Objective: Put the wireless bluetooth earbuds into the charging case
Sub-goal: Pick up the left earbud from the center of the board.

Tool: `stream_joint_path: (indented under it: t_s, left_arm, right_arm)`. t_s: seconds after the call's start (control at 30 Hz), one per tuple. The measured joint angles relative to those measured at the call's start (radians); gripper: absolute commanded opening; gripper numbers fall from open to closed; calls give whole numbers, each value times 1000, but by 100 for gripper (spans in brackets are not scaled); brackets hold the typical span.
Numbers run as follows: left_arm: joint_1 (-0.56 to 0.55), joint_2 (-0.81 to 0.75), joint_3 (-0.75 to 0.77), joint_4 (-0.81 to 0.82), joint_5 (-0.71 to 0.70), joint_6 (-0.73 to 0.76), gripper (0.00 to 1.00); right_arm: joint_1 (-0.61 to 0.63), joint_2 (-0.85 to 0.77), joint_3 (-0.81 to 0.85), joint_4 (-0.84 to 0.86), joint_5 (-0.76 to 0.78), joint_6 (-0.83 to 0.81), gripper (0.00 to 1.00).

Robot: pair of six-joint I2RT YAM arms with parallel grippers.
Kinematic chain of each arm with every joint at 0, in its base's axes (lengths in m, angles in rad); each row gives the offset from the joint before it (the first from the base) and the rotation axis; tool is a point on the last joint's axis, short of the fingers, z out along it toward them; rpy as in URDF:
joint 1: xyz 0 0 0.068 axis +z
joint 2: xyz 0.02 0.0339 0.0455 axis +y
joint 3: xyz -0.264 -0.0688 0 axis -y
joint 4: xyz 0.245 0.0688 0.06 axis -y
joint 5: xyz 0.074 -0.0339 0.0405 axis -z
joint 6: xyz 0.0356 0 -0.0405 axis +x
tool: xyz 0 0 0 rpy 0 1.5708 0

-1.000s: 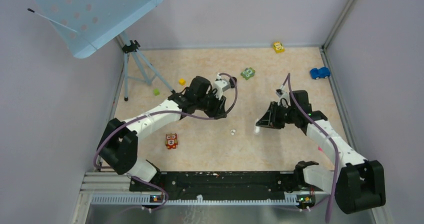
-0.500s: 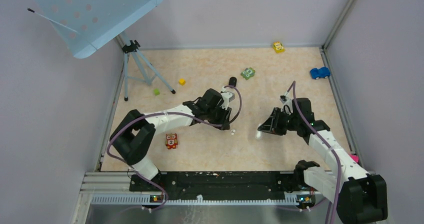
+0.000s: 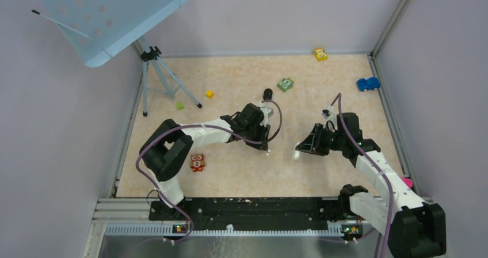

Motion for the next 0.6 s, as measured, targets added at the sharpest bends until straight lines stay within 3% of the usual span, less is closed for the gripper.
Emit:
stream_joint_path:
  t_s: [0.6]
  left_arm:
    - [-86,59,60,-45,-97,12,35]
  right_arm:
    - [0,-1,-2,9,-6,8,0]
